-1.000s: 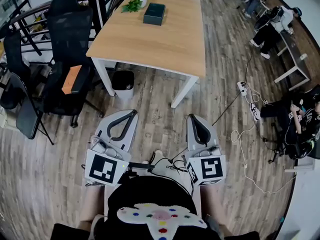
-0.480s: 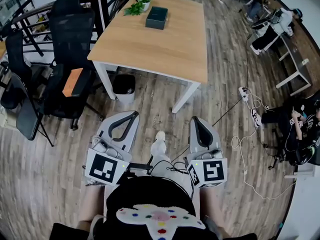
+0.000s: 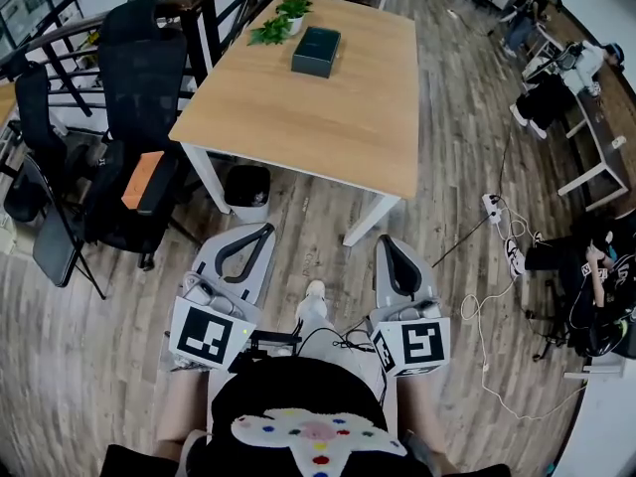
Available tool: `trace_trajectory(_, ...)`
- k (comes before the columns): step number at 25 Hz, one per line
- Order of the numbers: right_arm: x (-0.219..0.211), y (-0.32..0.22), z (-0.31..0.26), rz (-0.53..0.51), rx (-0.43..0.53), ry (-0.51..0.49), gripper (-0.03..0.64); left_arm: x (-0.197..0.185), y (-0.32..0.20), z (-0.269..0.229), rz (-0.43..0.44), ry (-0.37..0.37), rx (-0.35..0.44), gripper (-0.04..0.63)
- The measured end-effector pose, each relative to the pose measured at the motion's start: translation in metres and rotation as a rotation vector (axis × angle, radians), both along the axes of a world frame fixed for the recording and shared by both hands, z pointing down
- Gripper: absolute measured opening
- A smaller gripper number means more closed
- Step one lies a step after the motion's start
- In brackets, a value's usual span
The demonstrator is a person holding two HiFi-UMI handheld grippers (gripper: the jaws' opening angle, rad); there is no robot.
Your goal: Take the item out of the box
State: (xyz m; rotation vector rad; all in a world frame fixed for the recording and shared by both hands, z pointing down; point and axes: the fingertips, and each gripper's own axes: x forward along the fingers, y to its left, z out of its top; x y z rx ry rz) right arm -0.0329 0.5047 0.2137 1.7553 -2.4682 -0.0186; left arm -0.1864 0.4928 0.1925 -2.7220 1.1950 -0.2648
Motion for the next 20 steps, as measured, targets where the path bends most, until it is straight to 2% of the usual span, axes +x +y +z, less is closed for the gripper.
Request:
trace_trajectory(10, 0.037, -0.1, 0.006, -0.043, -0.024, -0.004, 0.008, 0.038, -0.097, 0.004, -0.044, 0.034, -0.053, 0.005)
trace_trajectory(15, 0.061, -0.152, 0.003, -0.053, -0.019, -0.007, 0.008, 0.059, -0.139, 0.003, -0.047, -0.007, -0.038, 0.005)
trace_trajectory(20, 0.073, -0.198, 0.001, -0.077, -0.015, -0.006, 0.008, 0.066, -0.176, 0.006, -0.09, 0.007, -0.058, 0.005)
